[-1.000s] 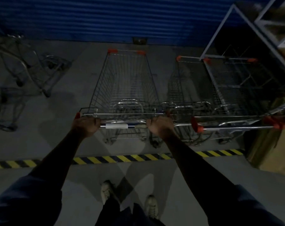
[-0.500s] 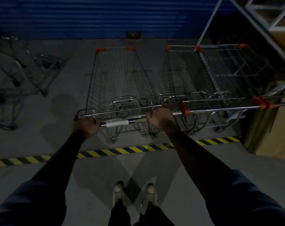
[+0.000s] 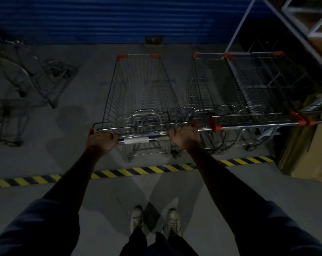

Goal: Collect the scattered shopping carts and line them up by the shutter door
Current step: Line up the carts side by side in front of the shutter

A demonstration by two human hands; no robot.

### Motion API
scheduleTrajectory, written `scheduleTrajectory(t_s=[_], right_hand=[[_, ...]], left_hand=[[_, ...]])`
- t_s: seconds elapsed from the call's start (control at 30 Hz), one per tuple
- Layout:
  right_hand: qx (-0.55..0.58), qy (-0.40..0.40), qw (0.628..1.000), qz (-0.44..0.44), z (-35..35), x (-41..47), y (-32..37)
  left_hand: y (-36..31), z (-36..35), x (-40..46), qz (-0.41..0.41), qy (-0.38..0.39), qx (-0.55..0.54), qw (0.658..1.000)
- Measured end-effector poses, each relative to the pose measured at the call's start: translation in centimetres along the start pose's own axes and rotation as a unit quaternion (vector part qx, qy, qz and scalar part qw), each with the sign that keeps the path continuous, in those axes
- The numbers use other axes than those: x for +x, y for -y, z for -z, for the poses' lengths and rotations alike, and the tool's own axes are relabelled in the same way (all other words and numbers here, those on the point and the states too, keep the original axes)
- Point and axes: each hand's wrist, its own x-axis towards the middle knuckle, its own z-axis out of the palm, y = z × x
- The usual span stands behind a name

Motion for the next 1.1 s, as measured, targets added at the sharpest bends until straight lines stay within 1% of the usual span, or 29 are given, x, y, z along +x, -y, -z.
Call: scheduleTrajectory(t_s=[0.07, 0.13, 0.17, 0.23, 0.33, 0.37, 0.4, 0.43, 0.47, 0.5, 0.53, 0.57, 0.6, 0.63, 0.7, 0.8, 0.93, 1.1], right_hand=[[0.008, -0.005, 1.0, 0.004, 0.0, 0.1, 0.1], [0.001, -0.016, 1.0, 0.02, 0.0, 0.0, 0.2], [-0.003, -0.009, 1.0, 0.027, 0.1, -0.1, 0.2], [-0.002, 0.004, 1.0, 0.025, 0.6, -0.3, 0.4], [-0.015, 0.01, 1.0, 0.019, 0.9, -0.5, 1.1], [-0.012, 0.007, 1.0, 0.014, 0.6, -0.6, 1.2], [-0.002, 0.008, 1.0, 0.0, 0.6, -0.6, 1.3], [0.006, 0.005, 1.0, -0.01, 0.5, -0.7, 1.4], [0.008, 0.01, 1.0, -0.01, 0.4, -0.7, 1.4], [0.016, 0.018, 1.0, -0.015, 0.5, -0.8, 1.3], [0.027, 0.024, 0.999, -0.022, 0.7, -0.8, 1.3], [0.032, 0.03, 0.999, -0.025, 0.8, -0.9, 1.3], [0.026, 0.029, 0.999, -0.019, 0.7, -0.9, 1.3], [0.011, 0.029, 0.999, -0.009, 0.7, -1.0, 1.3], [0.005, 0.04, 0.999, -0.009, 0.7, -1.3, 1.5], [0.013, 0.046, 0.999, -0.019, 0.9, -1.6, 1.7], [-0.004, 0.03, 1.0, -0.006, 1.4, -2.0, 1.9], [0.01, 0.043, 0.999, -0.018, 0.9, -1.3, 2.0]], left_hand=[[0.1, 0.1, 0.4, -0.01, 0.007, 0.008, 1.0], [0.7, 0.2, 0.7, 0.01, 0.038, -0.024, 0.999], [0.8, 0.1, 0.7, 0.007, 0.039, -0.041, 0.998], [0.6, -0.6, 0.6, -0.02, 0.01, -0.028, 0.999], [1.4, 0.2, 1.1, 0.038, 0.021, -0.136, 0.99], [1.6, -0.3, 1.3, 0.034, 0.005, -0.13, 0.991], [1.7, -1.1, 1.1, 0.0, -0.026, -0.081, 0.996], [1.9, -1.4, 0.7, -0.025, -0.041, -0.024, 0.999], [2.1, -2.4, 0.4, -0.038, -0.046, 0.004, 0.998], [2.1, -2.5, 0.3, -0.04, -0.031, 0.018, 0.999], [1.9, -2.3, 0.2, -0.045, -0.02, 0.025, 0.998], [1.9, -1.8, 0.2, -0.051, -0.039, 0.013, 0.998], [1.7, -1.0, 0.3, -0.042, -0.038, -0.004, 0.998], [1.3, -0.5, 0.4, -0.028, -0.014, -0.008, 0.999], [1.1, -0.1, 0.1, -0.028, 0.02, 0.05, 0.998], [1.1, 0.3, -0.2, -0.035, 0.051, 0.051, 0.997], [1.3, 0.4, 0.0, -0.038, 0.061, 0.057, 0.996], [1.5, 0.5, -0.2, -0.052, 0.052, 0.054, 0.996]])
